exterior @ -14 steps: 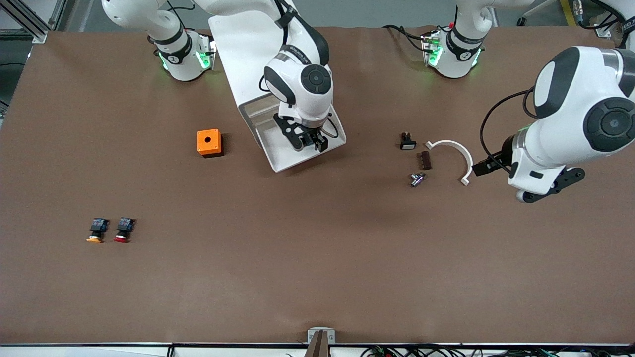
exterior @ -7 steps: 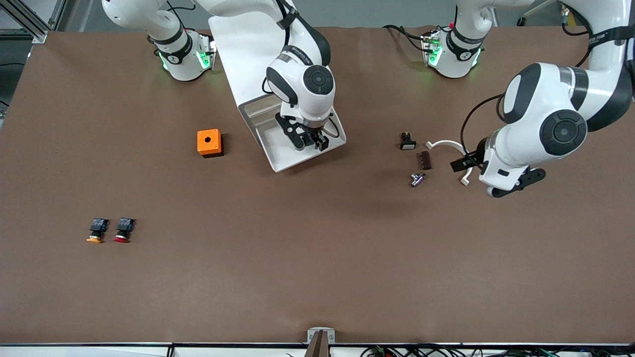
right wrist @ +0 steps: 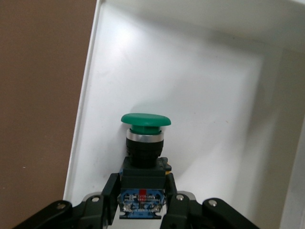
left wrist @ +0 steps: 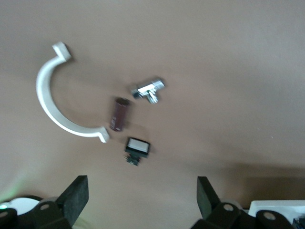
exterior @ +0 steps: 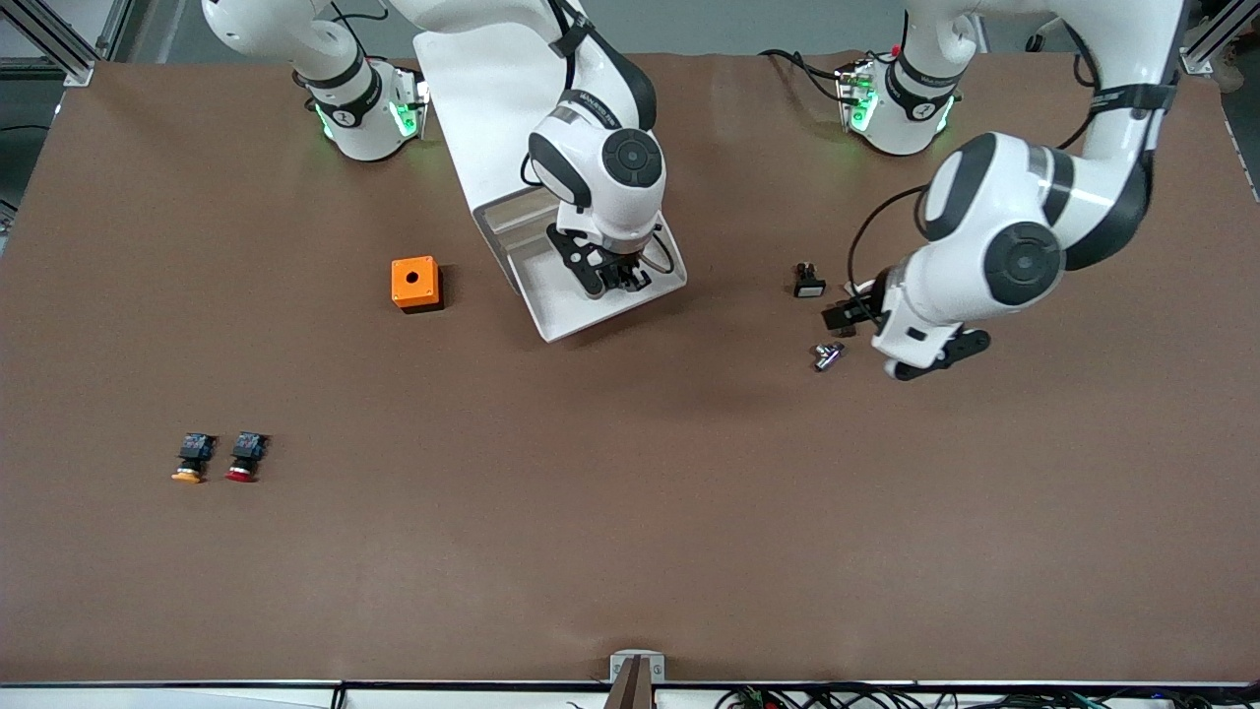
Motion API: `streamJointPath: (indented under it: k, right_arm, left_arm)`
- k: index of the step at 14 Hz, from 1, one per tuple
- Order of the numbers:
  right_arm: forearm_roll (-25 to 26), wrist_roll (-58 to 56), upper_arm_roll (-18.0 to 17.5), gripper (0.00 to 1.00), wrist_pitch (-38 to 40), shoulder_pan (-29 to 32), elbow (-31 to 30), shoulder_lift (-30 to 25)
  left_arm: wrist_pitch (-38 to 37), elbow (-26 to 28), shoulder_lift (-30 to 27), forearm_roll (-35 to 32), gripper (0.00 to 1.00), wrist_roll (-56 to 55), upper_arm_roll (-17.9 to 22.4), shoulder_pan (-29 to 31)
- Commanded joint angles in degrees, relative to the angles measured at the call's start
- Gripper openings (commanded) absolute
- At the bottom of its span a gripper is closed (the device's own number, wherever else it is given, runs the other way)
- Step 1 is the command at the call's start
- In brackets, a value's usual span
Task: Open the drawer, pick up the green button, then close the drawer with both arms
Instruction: 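Grasp the green button with the right gripper and lift it out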
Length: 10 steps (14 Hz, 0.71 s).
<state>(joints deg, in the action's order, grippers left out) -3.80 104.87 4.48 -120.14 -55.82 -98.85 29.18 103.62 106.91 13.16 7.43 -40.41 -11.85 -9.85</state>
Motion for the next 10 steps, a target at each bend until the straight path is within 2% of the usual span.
streamJointPath:
  k: [1, 3, 5, 7, 10]
  right_arm:
    - [-0.69, 0.34, 0.44, 0.00, 8.30, 1.75, 7.67, -0.09]
    - [-0.69, -2.02, 0.35, 0.00, 16.22, 5.27, 14.97, -0.09]
    - [-0.77, -16.01, 0.27, 0.00, 20.63, 9.30, 19.73, -0.27]
    - [-2.09, -35.43, 0.44, 0.00, 21.44, 14.13, 20.19, -0.88]
    - [-2.00, -56.46, 0.62, 0.00, 21.62, 22.39, 19.58, -1.76]
  left_arm:
    - [3.23, -0.12, 3.26, 3.01, 1.00, -5.62, -3.70, -0.35]
    - [5.52, 0.23, 4.41, 3.99, 1.00, -7.40, -5.46, -0.35]
    - [7.20, 0.50, 5.29, 6.79, 1.00, -10.36, -7.91, -0.52]
    - [8.69, 0.50, 6.08, 7.33, 1.00, -18.52, -8.81, -3.67]
    - [14.74, 0.06, 7.84, 7.07, 1.00, -33.87, -8.72, -8.94]
